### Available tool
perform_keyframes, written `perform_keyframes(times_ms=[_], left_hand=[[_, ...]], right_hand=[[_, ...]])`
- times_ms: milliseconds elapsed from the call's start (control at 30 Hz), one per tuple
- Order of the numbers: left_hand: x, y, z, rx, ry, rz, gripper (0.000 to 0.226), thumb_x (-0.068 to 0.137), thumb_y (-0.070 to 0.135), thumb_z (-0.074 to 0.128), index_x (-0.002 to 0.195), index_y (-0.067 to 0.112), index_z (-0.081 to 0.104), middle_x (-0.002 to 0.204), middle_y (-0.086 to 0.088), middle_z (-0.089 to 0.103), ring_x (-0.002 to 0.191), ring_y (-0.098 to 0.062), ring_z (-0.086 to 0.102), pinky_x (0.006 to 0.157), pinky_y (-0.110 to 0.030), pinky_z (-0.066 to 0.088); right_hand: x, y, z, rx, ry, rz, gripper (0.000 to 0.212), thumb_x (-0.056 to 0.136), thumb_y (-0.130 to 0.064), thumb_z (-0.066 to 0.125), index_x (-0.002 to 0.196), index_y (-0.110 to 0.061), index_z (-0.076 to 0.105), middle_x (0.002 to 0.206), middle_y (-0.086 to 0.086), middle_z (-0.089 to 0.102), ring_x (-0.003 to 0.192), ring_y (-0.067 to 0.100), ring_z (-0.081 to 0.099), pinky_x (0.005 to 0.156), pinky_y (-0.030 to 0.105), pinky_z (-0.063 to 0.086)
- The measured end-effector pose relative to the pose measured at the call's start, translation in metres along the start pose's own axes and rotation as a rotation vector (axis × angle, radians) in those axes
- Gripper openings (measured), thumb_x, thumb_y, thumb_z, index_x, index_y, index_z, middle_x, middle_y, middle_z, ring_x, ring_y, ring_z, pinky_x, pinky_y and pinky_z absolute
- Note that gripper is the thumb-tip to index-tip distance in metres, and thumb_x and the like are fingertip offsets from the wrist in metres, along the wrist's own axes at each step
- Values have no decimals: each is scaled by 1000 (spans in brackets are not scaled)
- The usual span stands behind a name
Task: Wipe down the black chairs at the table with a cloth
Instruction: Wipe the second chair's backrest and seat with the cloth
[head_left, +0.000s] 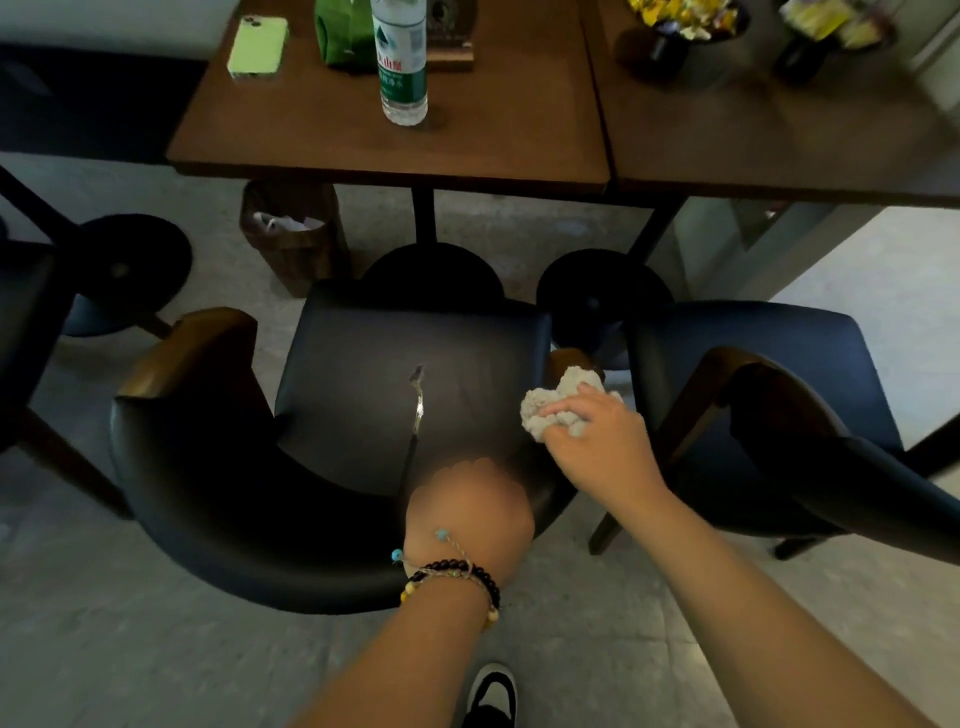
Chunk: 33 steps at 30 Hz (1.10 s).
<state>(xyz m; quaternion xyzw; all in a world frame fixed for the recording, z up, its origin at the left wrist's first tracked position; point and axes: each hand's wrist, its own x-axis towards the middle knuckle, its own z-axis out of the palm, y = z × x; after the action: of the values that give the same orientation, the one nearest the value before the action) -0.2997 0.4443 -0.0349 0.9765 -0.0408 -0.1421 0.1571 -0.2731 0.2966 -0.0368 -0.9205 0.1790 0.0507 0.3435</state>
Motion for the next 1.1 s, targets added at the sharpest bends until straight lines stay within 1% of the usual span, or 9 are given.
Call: perform_keyframes(times_ms=[133,267,400,533,667,800,867,967,1100], left_hand=[[-1,0,-5,-70,-26,38,26,95,34,37,91,21,60,91,4,63,85,-16,58,73,-32,44],[-1,-18,-22,-180,-250,155,29,99,32,38,115,20,59,114,-3,63,103,-22,59,88,-36,48],[-2,-82,-53,12,-464,398,43,99,43,36,138,28,46,137,-2,53,123,-23,52,100,-38,43],[9,-165,-82,222,-460,563,49,99,52,30,142,31,43,142,6,51,130,-15,46,105,-34,38],[22,-203,-93,325,-446,699,66,93,66,13,145,34,37,144,11,48,130,-12,44,104,-35,36],[27,-201,-90,283,-353,692,87,75,77,0,139,38,43,135,14,54,122,-12,50,95,-32,42],[30,-202,-89,240,-347,654,90,70,79,0,135,39,47,131,15,56,121,-12,51,92,-31,42],[30,-205,-87,223,-359,629,87,69,81,5,130,38,51,126,15,58,119,-11,52,89,-30,43],[32,-205,-86,216,-372,617,75,76,79,17,127,38,53,123,16,59,118,-11,53,91,-32,45]], right_hand=[[3,-2,-8,-1,-59,74,31,84,-34,63,114,-32,69,131,-2,58,125,24,51,109,42,38],[17,-12,-10,-30,-105,177,45,84,-25,67,128,-28,61,155,-4,34,142,17,32,115,29,24],[-5,-31,-11,-88,-24,213,33,91,-24,59,124,-25,65,146,5,48,131,27,45,103,30,35],[-57,-53,5,-135,80,219,34,94,-25,55,127,-22,63,135,9,55,119,30,52,87,29,38],[-82,-63,20,-230,80,189,34,93,-23,57,127,-23,64,141,7,48,126,30,41,97,34,35],[-61,-68,23,-170,214,261,32,94,-22,54,123,-20,65,139,11,46,122,31,45,92,31,29],[-57,-76,34,-177,311,286,30,93,-20,54,118,-13,69,139,14,46,126,32,41,99,36,32],[-80,-84,58,-165,311,318,29,92,-22,57,119,-16,67,154,12,34,142,29,28,112,41,27],[-112,-85,69,-179,239,142,27,92,-20,61,118,-19,68,146,9,48,144,22,26,112,34,18]])
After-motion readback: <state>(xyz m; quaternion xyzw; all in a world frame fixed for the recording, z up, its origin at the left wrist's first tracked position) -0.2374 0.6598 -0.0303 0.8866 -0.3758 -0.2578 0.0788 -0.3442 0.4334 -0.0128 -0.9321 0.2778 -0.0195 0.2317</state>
